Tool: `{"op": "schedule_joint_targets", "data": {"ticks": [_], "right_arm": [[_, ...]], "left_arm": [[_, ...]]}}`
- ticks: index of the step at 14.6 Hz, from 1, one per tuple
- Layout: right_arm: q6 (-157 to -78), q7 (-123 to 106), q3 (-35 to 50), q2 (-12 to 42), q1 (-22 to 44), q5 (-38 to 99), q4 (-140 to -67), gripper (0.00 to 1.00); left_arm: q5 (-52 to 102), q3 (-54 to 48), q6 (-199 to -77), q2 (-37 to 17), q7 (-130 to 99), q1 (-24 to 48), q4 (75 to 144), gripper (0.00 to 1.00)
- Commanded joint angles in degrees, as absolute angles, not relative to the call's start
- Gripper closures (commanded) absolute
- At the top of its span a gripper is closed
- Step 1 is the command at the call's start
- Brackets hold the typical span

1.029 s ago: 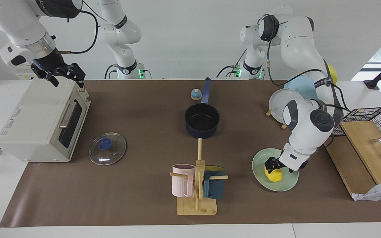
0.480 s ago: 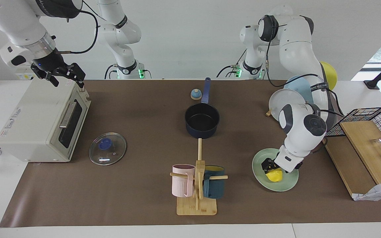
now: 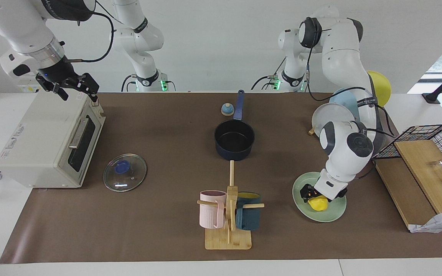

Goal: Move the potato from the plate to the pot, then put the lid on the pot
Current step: 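Close the left gripper on the yellow potato and lift it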

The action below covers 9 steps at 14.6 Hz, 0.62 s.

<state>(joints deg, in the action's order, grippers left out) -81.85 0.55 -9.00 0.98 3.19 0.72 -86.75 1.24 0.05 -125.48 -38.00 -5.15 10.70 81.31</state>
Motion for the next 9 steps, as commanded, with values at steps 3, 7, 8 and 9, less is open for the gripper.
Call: {"op": "schedule_joint_targets", "data": {"ticks": [3,7,8,9], "right_arm": [[-82.4,0.7,-8.4,0.2,2.4,1.6,-87.6,0.0],[-82.4,0.7,-8.4,0.2,2.4,1.6,-87.6,0.0],[-82.4,0.7,-8.4,0.2,2.4,1.6,-87.6,0.0],[-82.3,0.6,-8.4,0.2,2.4,1.6,-87.6,0.0]], "left_arm": [[0.2,0.8,-128.7,-36.3,-6.1,11.5,84.7,0.0],[-0.1,0.8,-128.6,-36.3,-5.9,11.3,84.3,0.35],[-0.1,0.7,-128.3,-36.3,-5.9,11.3,84.0,0.5],[0.1,0.7,-128.1,-36.3,-6.0,11.3,83.8,0.66]]}}
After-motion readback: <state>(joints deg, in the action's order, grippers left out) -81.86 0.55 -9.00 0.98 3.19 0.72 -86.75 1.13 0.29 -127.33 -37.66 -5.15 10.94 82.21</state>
